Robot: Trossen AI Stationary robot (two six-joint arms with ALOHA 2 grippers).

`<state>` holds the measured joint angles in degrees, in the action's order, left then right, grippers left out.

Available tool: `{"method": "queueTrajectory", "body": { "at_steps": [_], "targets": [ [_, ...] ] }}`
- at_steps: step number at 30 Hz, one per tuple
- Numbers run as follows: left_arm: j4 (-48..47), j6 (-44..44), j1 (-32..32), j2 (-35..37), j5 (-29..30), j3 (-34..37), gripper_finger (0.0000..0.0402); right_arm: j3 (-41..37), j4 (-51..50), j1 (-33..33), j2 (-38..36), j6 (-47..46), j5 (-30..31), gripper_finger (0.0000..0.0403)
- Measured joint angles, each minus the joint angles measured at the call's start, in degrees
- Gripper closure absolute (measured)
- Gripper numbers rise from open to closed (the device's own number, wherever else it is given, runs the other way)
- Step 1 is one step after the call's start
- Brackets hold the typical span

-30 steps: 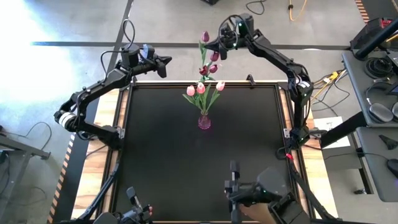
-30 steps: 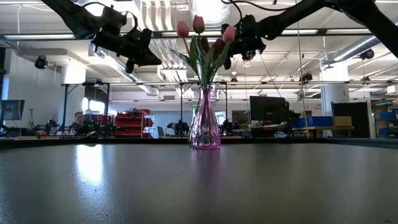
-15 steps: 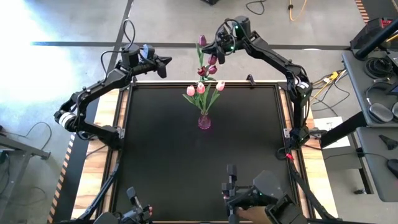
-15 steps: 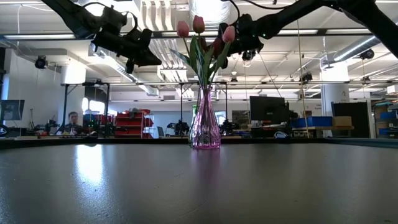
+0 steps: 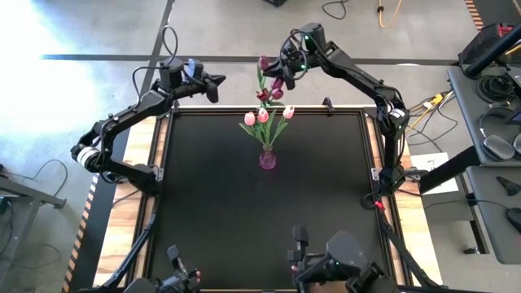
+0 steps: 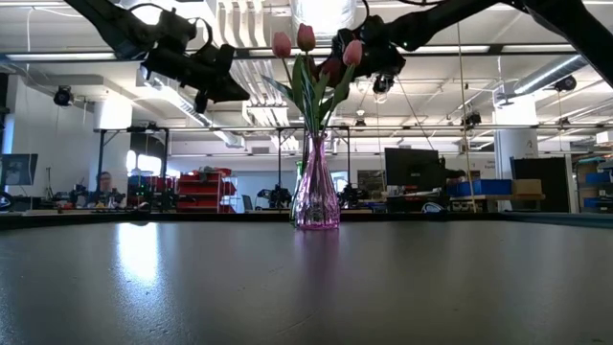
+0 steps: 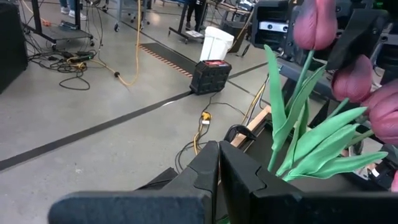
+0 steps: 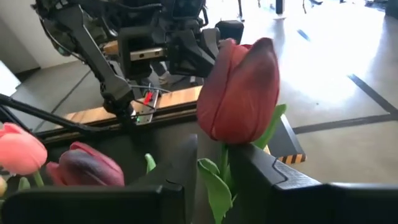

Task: Sort flowers into vase by color
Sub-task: Put the red tulip into the green vase

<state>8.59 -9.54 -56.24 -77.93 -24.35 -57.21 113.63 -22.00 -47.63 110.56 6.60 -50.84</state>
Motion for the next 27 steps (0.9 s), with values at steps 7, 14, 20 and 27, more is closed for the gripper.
{"method": "queueTrajectory", "body": {
  "at_steps": [7, 14, 20, 27],
  "targets": [
    [-0.2, 0.0, 0.4, 0.0, 0.0, 0.0, 0.0401, 3.7, -9.4, 1.5, -0.1, 5.1, 4.4, 0.0260],
    [-0.6, 0.5, 0.6, -0.1, 0.0, 0.0, 0.0402, 8.0, -15.1, 1.5, -0.1, 5.0, 6.1, 0.0226],
    [-0.7, 1.1, 0.6, -0.1, 0.0, 0.0, 0.0402, 11.8, -20.3, 1.5, -0.1, 5.0, 9.4, 0.0218],
    [-2.7, 1.8, 0.6, -0.1, 0.0, 0.0, 0.0402, 12.6, -23.9, 1.7, -0.1, 4.8, 10.5, 0.0265]
  ]
}}
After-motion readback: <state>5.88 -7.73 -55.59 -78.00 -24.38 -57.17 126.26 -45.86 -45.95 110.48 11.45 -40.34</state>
